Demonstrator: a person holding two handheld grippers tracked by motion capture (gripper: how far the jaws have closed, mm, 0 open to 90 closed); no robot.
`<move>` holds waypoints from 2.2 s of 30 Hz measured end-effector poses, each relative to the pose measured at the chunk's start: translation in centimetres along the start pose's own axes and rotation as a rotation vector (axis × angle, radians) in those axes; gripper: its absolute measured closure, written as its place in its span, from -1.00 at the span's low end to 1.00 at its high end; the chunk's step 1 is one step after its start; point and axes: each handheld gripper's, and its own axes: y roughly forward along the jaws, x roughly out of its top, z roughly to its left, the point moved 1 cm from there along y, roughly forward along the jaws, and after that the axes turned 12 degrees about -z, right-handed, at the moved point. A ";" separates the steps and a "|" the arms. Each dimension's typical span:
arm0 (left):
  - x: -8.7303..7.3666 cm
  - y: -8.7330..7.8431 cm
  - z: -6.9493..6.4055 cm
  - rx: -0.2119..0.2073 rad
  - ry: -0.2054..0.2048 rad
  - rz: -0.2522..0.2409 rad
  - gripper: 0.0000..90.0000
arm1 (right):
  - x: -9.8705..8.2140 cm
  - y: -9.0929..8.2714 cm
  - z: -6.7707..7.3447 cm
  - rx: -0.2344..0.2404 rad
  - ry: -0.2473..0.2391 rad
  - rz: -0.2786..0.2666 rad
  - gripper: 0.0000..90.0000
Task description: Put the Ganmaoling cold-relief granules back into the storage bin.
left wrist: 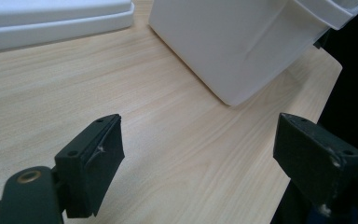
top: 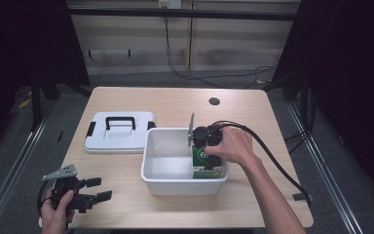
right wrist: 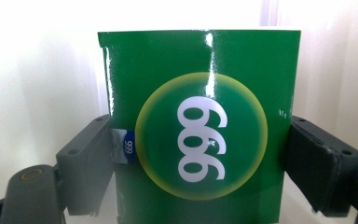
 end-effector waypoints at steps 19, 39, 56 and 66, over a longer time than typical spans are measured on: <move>0.0 -0.1 0.0 0.001 -0.001 -0.006 -0.64 | 0.4 1.9 0.2 0.001 0.004 0.072 -0.66; 0.0 -0.1 0.0 0.010 -0.006 -0.004 -0.64 | -0.4 1.4 0.5 -0.028 0.022 0.027 -0.74; 0.0 -0.1 0.0 0.013 -0.002 -0.003 -0.64 | -0.9 -1.0 0.7 -0.075 0.039 -0.154 -0.80; 0.0 -0.1 0.0 0.014 -0.003 -0.003 -0.64 | -2.4 -3.2 1.1 -0.096 0.113 -0.261 -0.80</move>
